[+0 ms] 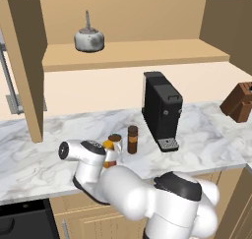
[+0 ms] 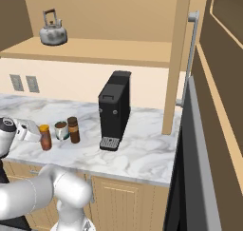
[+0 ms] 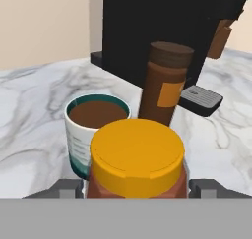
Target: Pick the cinnamon and honey bottle from the cabinet and place them next to the mug.
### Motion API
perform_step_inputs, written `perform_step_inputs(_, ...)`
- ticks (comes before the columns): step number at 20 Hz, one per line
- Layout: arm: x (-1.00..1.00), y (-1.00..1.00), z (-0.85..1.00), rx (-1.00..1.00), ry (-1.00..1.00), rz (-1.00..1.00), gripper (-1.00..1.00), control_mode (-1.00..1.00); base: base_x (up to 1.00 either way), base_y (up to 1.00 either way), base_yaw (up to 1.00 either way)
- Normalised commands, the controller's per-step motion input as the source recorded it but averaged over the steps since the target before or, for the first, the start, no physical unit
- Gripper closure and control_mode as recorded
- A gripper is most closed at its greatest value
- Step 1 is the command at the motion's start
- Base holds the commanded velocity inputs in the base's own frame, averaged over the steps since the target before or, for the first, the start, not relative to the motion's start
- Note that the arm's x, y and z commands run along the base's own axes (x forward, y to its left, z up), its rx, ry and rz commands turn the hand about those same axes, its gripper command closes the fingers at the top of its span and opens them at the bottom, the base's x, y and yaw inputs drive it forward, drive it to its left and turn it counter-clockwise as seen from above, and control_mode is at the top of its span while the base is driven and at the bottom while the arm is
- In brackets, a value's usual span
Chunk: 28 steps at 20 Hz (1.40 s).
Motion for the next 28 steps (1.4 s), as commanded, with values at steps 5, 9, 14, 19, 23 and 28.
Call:
perform_step_inputs(5, 0.0, 0.0, 0.0, 0.0, 0.0, 0.0, -1.0, -1.0, 0.0, 0.0, 0.0)
perform_step_inputs(9, 0.0, 0.0, 0.0, 0.0, 0.0, 0.0, -1.0, -1.0, 0.0, 0.0, 0.0)
perform_step_inputs(14, 0.0, 0.0, 0.0, 0.0, 0.0, 0.0, -1.0, -1.0, 0.0, 0.0, 0.0)
perform_step_inputs(19, 0.0, 0.0, 0.0, 0.0, 0.0, 0.0, -1.0, -1.0, 0.0, 0.0, 0.0)
perform_step_inputs(23, 0.0, 0.0, 0.02, 0.0, 0.0, 0.0, -1.0, -1.0, 0.0, 0.0, 0.0)
perform_step_inputs(28, 0.0, 0.0, 0.38, 0.0, 0.0, 0.0, -1.0, -1.0, 0.0, 0.0, 0.0)
